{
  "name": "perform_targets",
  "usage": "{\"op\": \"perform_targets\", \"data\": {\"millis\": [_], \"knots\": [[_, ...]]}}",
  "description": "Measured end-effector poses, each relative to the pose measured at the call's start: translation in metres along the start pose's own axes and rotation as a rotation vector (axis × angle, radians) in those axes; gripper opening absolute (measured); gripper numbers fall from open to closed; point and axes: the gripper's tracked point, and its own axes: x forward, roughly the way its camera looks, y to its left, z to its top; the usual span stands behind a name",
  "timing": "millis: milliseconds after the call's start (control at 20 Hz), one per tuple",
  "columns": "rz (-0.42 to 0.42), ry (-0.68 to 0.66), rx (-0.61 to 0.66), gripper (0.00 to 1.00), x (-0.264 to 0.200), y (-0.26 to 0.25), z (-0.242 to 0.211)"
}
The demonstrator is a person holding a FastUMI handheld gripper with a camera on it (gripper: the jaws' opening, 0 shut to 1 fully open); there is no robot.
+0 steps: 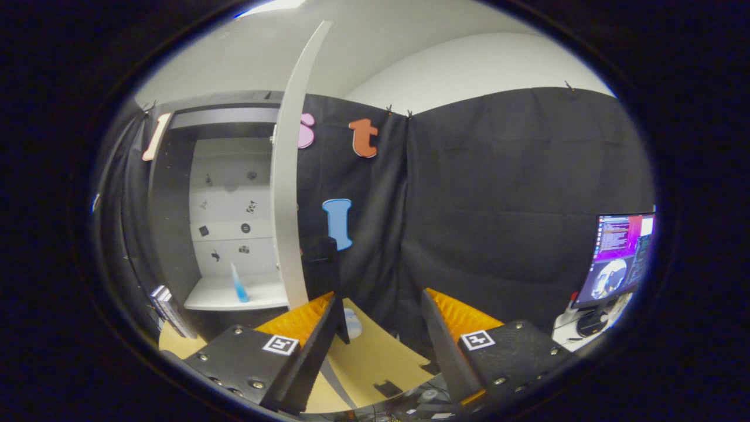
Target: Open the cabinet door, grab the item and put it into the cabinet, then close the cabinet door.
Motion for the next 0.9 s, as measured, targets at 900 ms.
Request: {"op": "perform_targets", "data": {"millis": [900], "knots": [[0.530, 0.114, 0.093, 0.85, -0.029, 0.169, -0.016]]}}
